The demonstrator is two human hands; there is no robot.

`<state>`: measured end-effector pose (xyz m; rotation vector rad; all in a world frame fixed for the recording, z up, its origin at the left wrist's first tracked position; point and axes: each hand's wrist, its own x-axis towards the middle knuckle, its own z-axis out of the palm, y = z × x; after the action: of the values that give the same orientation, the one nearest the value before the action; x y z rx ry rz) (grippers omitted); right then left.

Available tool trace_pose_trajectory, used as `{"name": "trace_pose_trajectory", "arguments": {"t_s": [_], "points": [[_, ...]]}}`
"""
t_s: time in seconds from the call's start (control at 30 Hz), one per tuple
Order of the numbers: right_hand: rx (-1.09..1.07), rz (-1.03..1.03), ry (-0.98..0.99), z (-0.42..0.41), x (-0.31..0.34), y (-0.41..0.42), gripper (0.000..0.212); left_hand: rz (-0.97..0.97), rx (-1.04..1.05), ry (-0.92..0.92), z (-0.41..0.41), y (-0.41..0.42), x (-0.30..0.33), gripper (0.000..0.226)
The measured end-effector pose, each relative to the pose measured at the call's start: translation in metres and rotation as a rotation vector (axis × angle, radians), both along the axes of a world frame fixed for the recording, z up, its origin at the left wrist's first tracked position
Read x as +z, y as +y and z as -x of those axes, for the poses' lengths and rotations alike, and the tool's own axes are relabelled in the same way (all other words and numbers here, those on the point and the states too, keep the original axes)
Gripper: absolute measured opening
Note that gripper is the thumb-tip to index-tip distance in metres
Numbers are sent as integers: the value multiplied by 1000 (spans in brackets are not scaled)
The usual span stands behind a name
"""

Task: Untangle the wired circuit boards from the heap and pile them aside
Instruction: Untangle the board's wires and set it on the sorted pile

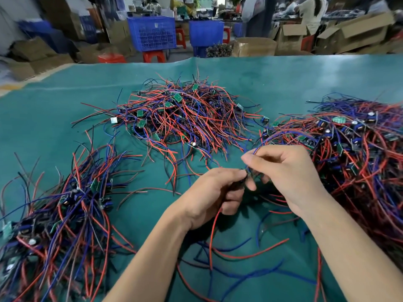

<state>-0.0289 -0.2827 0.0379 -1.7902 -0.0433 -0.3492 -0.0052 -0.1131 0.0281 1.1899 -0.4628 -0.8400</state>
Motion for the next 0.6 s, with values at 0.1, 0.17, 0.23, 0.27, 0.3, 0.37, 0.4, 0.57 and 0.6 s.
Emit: {"name": "trace_pose_trajectory", "arguments": {"t_s": [0.1,0.17,0.23,0.27,0.3,0.37,0.4,0.57,0.6], "points": [[-316,95,-124,-3,4,-16,17,8,-51,-16,1,0,-1,22],[-501,200,-187,-2,8,-31,21,13,-93,-16,2,1,-1,23],[-633,248,-268,1,11,-42,21,17,-124,-24,2,2,0,23],[-671,173,-304,2,13,-44,19,25,-131,-32,2,3,0,22],[-701,57,-331,3,16,-46,18,39,-129,-44,2,3,0,22],[-777,-93,-379,6,22,-49,16,85,-77,-77,1,4,0,22],[-799,-125,-399,8,23,-50,15,109,-26,-94,0,4,-1,23],[-684,-28,-383,2,15,-27,19,117,139,-107,-4,4,-3,32],[-630,-21,-358,1,12,-20,18,118,147,-102,-4,4,-4,32]]}}
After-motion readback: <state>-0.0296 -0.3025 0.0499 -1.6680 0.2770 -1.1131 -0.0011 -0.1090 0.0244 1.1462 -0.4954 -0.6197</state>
